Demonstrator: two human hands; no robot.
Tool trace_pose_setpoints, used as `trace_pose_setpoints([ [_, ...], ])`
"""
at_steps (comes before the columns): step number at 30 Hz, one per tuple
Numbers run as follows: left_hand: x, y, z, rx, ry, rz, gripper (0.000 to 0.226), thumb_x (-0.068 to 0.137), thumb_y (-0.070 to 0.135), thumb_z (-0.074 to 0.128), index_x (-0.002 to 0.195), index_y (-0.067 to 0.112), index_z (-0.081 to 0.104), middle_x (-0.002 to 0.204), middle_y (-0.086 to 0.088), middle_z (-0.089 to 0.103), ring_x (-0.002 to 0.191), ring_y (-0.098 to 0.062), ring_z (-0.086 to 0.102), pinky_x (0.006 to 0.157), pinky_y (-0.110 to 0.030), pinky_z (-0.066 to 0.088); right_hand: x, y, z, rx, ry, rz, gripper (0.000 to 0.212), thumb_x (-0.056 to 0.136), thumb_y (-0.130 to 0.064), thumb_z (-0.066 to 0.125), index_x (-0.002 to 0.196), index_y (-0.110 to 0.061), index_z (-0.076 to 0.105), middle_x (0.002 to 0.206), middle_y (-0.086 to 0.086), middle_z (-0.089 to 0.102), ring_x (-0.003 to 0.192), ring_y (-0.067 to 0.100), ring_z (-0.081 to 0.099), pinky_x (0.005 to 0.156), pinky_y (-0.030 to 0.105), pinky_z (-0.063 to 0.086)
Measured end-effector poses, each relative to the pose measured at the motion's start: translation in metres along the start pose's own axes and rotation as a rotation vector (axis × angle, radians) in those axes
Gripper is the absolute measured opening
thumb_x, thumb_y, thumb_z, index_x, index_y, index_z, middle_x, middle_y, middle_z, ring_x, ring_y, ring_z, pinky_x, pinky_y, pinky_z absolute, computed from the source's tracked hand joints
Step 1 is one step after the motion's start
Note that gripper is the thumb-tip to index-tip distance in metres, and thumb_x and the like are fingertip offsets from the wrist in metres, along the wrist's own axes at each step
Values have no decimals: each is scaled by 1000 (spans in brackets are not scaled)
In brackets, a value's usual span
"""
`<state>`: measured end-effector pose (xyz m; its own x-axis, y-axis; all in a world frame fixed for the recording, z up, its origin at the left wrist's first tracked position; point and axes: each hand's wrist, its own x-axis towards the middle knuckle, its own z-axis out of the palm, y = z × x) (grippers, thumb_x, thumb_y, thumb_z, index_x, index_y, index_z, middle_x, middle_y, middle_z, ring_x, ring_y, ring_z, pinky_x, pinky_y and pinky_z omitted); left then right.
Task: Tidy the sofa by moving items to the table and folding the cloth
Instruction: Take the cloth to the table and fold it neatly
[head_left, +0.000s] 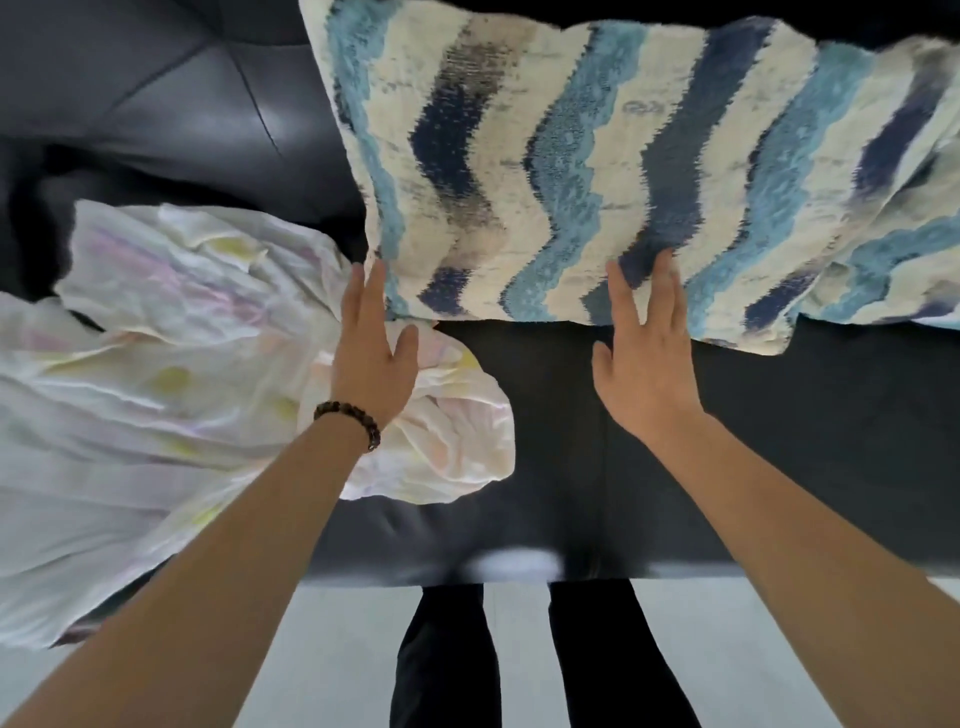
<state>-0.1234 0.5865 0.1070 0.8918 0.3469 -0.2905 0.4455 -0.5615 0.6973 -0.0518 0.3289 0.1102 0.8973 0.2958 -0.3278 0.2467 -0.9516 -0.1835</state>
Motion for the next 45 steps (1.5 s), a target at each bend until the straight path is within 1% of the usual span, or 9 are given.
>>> trace_pose_setpoints([
  [5, -73, -81, -33, 529, 88, -15, 69, 93, 28, 57, 152, 14, 24, 161, -19, 5, 146, -39, 14, 112, -62, 24, -31, -64, 35, 28, -122, -188, 75, 100, -29, 50, 159, -22, 4, 163, 24, -4, 151, 40, 5, 120, 49, 20],
  [13, -172, -204, -86, 924, -178, -221, 90, 72, 54, 75, 147, 20, 40, 158, -27, 12, 146, -46, 5, 113, -64, -7, -79, -176, 120, 12, -381, -571, 96, 90, -49, 63, 159, -25, 1, 164, 19, -4, 151, 42, 5, 118, 54, 19],
  [16, -189, -206, -82, 862, -17, -69, 33, 77, 13, 75, 109, 13, 69, 146, -23, 42, 140, -42, 31, 113, -67, 5, -103, -181, 141, -213, -545, -618, 97, 90, -46, 63, 158, -23, -2, 153, 13, 34, 142, 38, 28, 114, 51, 23],
  [21, -195, -159, -69, 554, 173, -86, 26, 87, 19, 48, 102, 12, 69, 88, -8, 65, 92, -34, 60, 102, -53, 37, -116, -151, 132, -237, -666, -422, 32, 98, -38, 42, 126, -27, 52, 87, -2, 64, 89, 27, 59, 95, 42, 33],
  [25, -202, -111, -46, 396, 123, -65, 31, 86, 25, 46, 102, 13, 71, 80, -5, 61, 76, -31, 57, 77, -42, 46, -114, -122, 117, -232, -652, -245, 34, 95, -30, 48, 127, -18, 49, 118, 8, 53, 104, 30, 56, 80, 38, 44],
  [30, -215, -72, -10, 224, 56, 30, 30, 88, 25, 49, 101, 10, 72, 83, -6, 64, 73, -28, 60, 66, -39, 52, -123, -111, 102, 172, -461, -246, 88, 84, -33, 71, 156, -21, 21, 159, 11, 23, 140, 31, 30, 110, 46, 35],
  [35, -226, -51, 0, 249, 42, 74, 18, 85, 23, 71, 98, 11, 71, 86, -4, 65, 78, -25, 62, 55, -31, 53, -123, -99, 83, 348, -411, -247, 55, 82, 11, 51, 131, -13, 58, 128, 8, 56, 116, 28, 54, 97, 31, 41],
  [41, -242, -28, -12, 424, -52, -1, 36, 66, -1, 79, 100, 8, 72, 91, -12, 65, 82, -34, 62, 46, -36, 52, -115, -18, 36, 171, -337, -179, 37, 83, 7, 48, 113, -13, 58, 107, 7, 47, 81, 29, 51, 69, 35, 41],
  [45, -248, 16, -14, 400, 2, 26, 48, 67, -8, 69, 112, 9, 71, 113, -17, 63, 100, -38, 59, 68, -39, 52, -146, 26, 0, 141, -353, -165, 34, 89, -2, 46, 118, -18, 54, 108, 6, 55, 78, 24, 48, 68, 35, 40],
])
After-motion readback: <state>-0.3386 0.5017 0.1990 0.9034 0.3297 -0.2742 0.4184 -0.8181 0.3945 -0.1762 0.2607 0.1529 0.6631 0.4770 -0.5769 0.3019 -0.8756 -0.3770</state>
